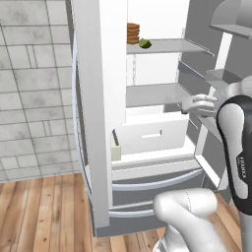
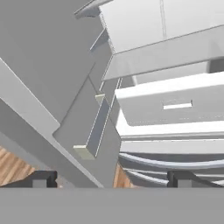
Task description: Take the lemon wedge from the fridge and place it on the plate with fish on the dining counter.
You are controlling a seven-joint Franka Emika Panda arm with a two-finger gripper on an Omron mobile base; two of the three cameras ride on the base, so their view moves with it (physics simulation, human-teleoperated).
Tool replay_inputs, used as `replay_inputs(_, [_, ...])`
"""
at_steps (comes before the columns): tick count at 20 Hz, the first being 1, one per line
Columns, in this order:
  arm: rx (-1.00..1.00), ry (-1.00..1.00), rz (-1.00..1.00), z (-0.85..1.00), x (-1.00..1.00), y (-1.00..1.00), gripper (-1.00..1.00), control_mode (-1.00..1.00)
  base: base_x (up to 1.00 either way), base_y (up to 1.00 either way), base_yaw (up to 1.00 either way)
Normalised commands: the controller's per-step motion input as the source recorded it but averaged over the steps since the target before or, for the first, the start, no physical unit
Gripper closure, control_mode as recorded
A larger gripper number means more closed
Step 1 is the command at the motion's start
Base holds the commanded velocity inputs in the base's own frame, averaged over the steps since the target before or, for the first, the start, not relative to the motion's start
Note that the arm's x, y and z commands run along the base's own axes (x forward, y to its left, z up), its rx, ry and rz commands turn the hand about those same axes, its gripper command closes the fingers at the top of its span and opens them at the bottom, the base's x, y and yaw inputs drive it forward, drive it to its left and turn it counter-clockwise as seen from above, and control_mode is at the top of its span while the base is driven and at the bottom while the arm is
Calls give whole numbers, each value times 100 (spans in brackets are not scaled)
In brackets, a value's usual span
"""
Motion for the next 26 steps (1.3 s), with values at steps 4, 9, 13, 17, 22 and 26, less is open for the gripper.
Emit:
replay_inputs(4, [0,45,0,1,11,0,-100,-100,0,0,0])
replay_inputs(9, [-10,23,-8,0,0,0,-100,-100,0,0,0])
replay_inputs(13, [0,0,0,0,0,0,-100,-100,0,0,0])
replay_inputs(17, [0,0,-2,0,-6,-29,-100,-100,0,0,0])
replay_inputs(22, [0,0,-3,0,-4,-24,-100,100,20,-3,-4])
replay_inputs(26, [0,0,0,0,0,0,-100,100,76,0,-6])
